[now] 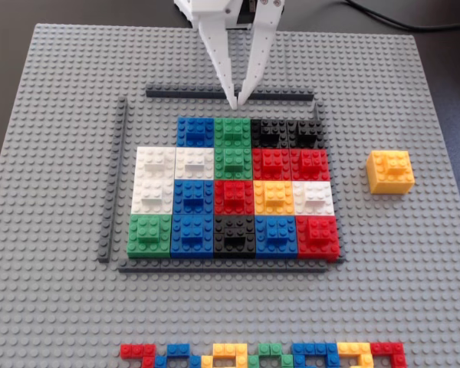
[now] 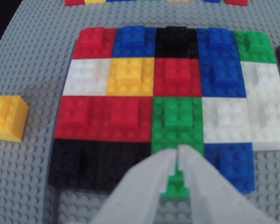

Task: Grab the cube and place it into the grid

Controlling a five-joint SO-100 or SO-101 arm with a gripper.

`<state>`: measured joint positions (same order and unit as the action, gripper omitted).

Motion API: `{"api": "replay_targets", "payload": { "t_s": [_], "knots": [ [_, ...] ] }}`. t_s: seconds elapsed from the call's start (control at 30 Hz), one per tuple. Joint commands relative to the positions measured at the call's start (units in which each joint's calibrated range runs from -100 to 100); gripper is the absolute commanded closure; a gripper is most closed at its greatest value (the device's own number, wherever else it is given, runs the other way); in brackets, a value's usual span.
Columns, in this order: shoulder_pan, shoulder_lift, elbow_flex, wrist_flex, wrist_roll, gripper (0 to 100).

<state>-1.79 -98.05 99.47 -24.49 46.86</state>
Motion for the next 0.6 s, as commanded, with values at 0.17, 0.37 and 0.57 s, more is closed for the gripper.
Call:
{"api": "replay_targets", "payload": {
  "t_s": [0.17,0.37,0.57],
  "knots": [
    [0.2,-2.0,0.5,-0.4,2.3,100],
    [0.2,-2.0,0.5,-1.8,1.6,100],
    [0.3,-1.9,0.3,-2.3,1.8,100]
  ]
}}
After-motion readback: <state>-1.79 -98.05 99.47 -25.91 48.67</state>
